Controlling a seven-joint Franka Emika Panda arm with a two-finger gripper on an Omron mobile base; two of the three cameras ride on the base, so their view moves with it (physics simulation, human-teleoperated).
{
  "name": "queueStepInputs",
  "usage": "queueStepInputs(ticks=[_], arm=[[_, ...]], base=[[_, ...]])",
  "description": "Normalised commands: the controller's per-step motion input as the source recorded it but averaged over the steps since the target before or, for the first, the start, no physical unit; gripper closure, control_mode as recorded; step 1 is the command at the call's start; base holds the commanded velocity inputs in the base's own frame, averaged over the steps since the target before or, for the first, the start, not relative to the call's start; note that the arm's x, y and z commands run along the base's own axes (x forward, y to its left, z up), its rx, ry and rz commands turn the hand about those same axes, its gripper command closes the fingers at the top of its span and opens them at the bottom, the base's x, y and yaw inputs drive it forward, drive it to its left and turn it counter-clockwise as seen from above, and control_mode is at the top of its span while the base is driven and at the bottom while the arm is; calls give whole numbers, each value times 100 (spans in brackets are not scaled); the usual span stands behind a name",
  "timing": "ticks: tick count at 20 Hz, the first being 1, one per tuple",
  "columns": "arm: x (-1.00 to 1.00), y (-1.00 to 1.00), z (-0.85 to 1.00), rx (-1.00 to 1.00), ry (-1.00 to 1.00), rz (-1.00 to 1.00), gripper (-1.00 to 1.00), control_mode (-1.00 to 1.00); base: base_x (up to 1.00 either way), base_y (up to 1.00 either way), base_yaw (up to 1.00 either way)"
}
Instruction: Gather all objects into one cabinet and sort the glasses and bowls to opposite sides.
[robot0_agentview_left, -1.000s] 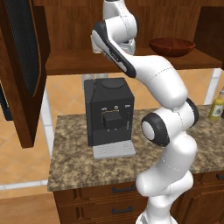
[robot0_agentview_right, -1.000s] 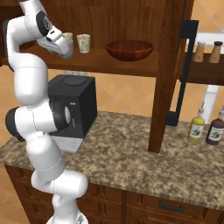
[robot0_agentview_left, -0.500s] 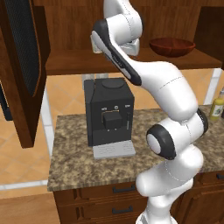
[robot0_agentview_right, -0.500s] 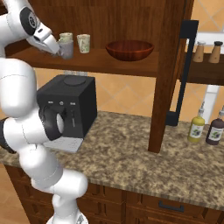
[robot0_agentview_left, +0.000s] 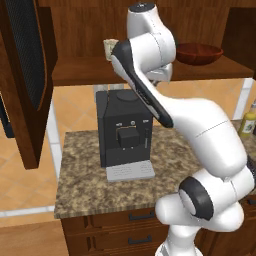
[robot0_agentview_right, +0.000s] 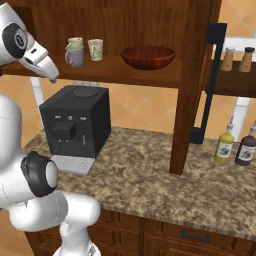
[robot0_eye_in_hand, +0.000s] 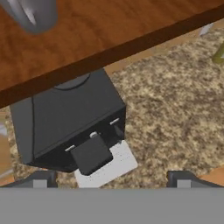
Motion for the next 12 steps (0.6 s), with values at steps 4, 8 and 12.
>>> queueStepInputs(ticks=[4, 8, 12], arm=[[-92, -58, -26, 2, 0, 3, -100, -100], [-100, -33, -86, -3, 2, 0, -100, -100], [-100, -24, -100, -8, 2, 0, -100, -100]], base=[[0, 0, 0], [0, 0, 0], [0, 0, 0]])
